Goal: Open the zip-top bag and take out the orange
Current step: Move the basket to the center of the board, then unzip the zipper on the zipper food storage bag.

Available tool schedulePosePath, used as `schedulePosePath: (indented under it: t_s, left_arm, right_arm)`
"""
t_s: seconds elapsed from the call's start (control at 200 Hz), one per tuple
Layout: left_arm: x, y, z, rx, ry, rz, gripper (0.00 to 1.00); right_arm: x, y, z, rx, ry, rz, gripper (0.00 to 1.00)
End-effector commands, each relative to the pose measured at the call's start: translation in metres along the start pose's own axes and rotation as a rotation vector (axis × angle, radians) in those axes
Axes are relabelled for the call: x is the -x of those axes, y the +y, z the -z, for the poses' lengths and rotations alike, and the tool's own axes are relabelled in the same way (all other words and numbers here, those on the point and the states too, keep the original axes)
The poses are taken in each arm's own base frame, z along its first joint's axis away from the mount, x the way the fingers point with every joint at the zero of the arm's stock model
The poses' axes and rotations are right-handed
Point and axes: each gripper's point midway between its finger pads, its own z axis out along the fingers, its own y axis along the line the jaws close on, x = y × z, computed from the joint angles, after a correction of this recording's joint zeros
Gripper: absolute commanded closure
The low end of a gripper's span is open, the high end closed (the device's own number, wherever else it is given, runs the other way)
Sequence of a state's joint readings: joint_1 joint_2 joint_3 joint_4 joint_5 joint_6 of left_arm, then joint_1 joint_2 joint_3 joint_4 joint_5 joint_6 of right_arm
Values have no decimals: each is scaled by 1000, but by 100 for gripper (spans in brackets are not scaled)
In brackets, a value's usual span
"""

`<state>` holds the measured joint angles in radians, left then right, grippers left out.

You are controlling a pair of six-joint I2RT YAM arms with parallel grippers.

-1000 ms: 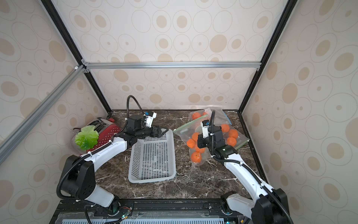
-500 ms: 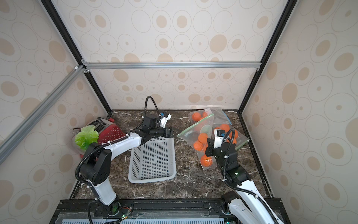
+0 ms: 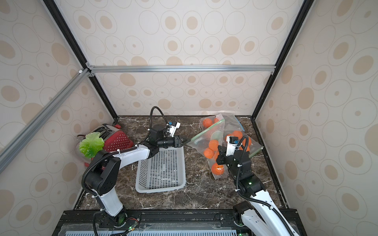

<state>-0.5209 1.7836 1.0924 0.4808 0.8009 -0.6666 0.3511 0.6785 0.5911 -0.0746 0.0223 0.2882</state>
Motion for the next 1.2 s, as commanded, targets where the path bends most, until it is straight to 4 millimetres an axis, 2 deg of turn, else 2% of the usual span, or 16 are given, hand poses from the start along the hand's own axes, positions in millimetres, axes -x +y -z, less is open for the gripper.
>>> schedulePosePath:
  t_s: [0.0, 0.035, 0.11, 0.28, 0.366, 0.481, 0.736, 0.831, 1.197]
  left_arm:
    - [5, -13, -4, -67, -19, -9, 56]
    - [2, -12, -3, -63, -13, -11, 55]
    - [-3, -10, -4, -68, 2, -2, 44]
    - [-21, 0, -3, -50, 27, 26, 45]
    - [-27, 3, -1, -43, 32, 38, 49]
    - [-30, 6, 1, -27, 27, 48, 49]
    - [-18, 0, 2, -37, -6, 39, 55]
    - [-13, -2, 4, -26, -27, 20, 65]
    - [-11, -1, 4, -6, -32, 19, 76]
  right_arm:
    - [26, 6, 5, 21, -80, -14, 100]
    - [26, 7, 5, 21, -79, -13, 100]
    - [26, 6, 5, 21, -78, -17, 100]
    - [28, 7, 3, 25, -89, -31, 100]
    - [30, 11, 3, 41, -88, -32, 100]
    - [29, 11, 0, 42, -79, -34, 100]
    - [22, 10, -2, 43, -65, -39, 100]
    - [21, 9, -2, 41, -63, -34, 100]
    - [18, 12, -5, 56, -47, -29, 100]
